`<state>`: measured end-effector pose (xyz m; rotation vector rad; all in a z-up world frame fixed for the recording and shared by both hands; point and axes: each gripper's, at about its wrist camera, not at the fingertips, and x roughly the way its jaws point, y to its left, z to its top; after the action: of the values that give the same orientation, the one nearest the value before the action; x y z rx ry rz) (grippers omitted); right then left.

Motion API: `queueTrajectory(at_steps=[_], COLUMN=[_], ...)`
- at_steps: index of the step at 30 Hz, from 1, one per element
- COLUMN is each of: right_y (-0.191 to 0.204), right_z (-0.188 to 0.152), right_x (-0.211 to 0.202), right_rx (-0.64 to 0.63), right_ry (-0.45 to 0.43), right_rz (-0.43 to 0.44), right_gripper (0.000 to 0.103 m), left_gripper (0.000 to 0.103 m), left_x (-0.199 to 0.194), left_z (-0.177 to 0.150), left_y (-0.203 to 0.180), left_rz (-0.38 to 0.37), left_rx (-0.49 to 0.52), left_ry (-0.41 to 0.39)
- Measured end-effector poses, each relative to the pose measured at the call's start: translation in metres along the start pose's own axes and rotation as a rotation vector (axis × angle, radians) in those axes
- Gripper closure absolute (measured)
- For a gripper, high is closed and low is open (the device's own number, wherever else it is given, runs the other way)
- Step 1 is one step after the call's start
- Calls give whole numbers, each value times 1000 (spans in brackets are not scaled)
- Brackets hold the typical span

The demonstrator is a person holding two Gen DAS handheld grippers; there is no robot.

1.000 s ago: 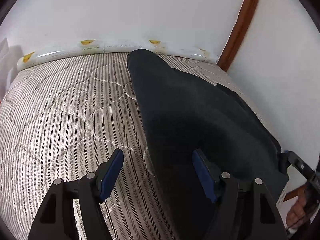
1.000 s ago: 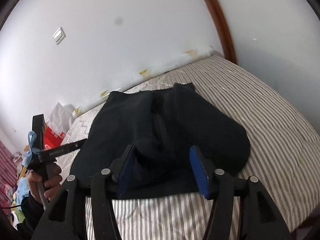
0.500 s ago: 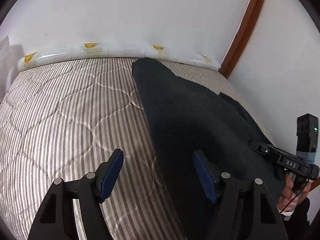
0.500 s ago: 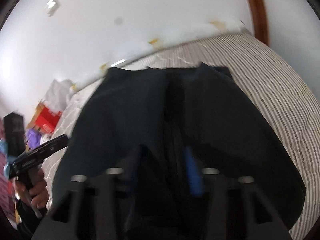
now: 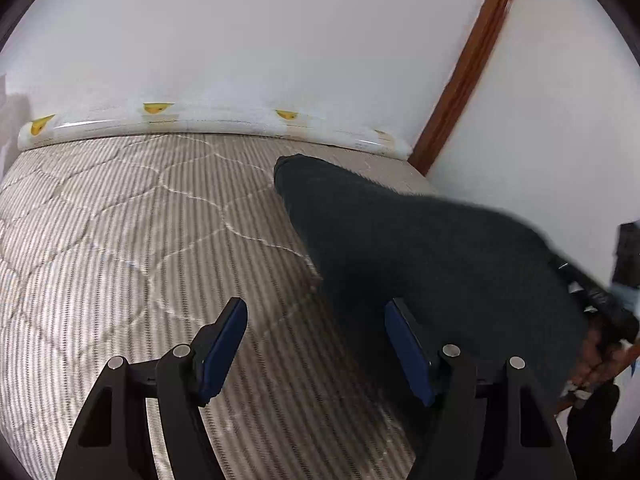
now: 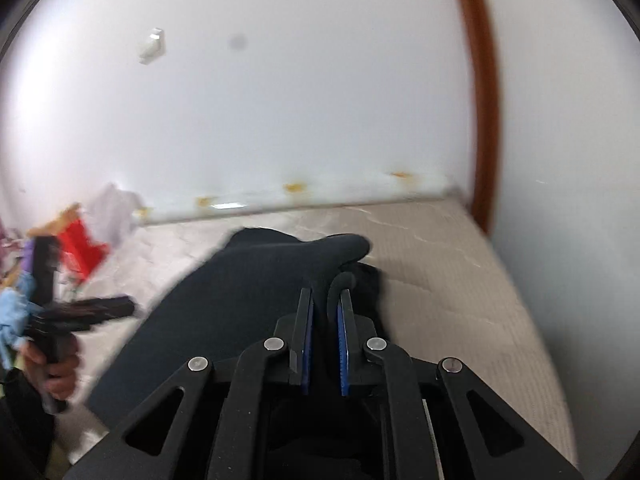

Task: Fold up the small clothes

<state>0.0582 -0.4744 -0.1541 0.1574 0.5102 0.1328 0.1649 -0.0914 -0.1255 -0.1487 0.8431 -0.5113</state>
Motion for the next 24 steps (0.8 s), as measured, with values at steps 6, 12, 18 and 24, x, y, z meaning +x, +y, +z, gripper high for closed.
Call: queueTrajectory(at_steps=[6, 12, 18, 24], right_y=[-41, -32, -25, -23], right_z=[-53, -48, -55, -82], right_x=[49, 12, -28, -17], right_rx=[94, 57, 14, -21], right_ry=[218, 153, 98, 183], right_rz=[-54, -85, -60, -122], right_gripper=[90, 88, 81, 81], left_gripper=[33, 33, 33, 31], left_x=[2, -7, -10, 5], left_z=[-2, -14, -33, -59], left_y=[-28, -53, -72, -65], left_rz=[-50, -84, -96, -47], left_rx=[40, 122, 175, 166], left_ry=[15, 39, 84, 123])
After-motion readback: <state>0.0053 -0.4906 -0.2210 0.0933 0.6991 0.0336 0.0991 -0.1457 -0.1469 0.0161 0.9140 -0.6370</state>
